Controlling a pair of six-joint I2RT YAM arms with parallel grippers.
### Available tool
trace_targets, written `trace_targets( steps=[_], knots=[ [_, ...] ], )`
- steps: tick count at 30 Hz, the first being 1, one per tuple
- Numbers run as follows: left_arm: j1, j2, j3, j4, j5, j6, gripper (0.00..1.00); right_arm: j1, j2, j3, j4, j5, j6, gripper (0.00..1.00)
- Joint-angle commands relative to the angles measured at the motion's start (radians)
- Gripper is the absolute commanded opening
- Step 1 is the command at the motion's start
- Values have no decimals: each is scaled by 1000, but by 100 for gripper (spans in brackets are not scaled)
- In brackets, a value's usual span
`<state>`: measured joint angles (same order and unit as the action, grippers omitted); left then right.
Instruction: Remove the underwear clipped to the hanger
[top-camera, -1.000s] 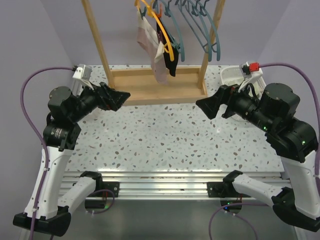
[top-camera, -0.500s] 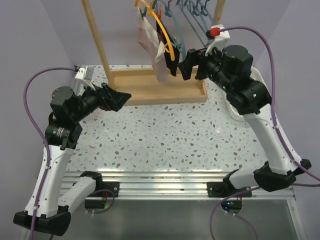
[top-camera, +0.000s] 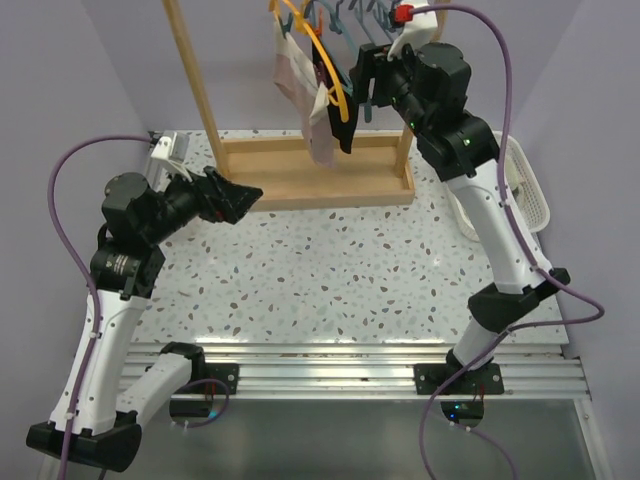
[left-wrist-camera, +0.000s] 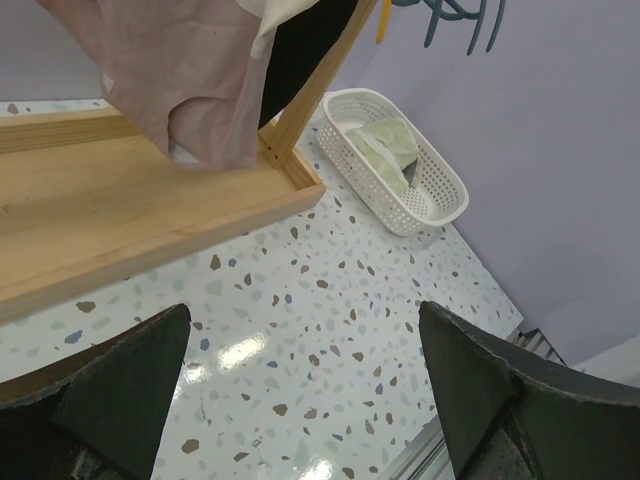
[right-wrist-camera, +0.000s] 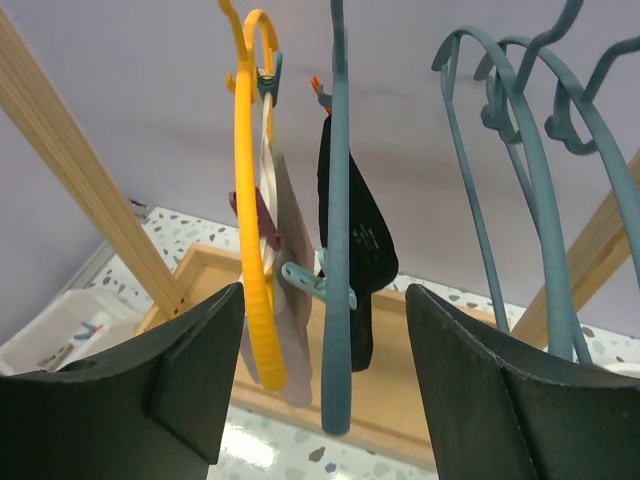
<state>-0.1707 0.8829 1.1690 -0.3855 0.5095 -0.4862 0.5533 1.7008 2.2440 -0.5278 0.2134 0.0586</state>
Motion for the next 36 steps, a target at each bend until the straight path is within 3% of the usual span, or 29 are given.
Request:
trace_targets(
  steps=[1,11,17,20,24,25,28,36],
  knots=[
    [-6,-18,27,2,-9,24,100,-21,71,109,-32,-26,-16,68],
    [-6,-19,24,-7,-20,38,100,-64,169,161,-92,-94,-11,59],
    [-7,-13,23,-3,-19,38,100,-69,197,157,-117,-124,-28,60],
    [-7,-15,23,-4,-19,40,100,-69,212,173,-127,-131,-29,52],
    [-7,-19,23,-13,-26,46,100,-69,217,195,-159,-126,-37,29],
    [-7,-22,21,-13,-29,47,100,-69,211,195,-169,-121,-39,16],
    [-7,-18,18,-9,-29,47,100,-67,185,193,-170,-103,-42,0],
    [-7,-2,21,7,-20,38,100,-69,148,244,-81,-85,26,0]
  ],
)
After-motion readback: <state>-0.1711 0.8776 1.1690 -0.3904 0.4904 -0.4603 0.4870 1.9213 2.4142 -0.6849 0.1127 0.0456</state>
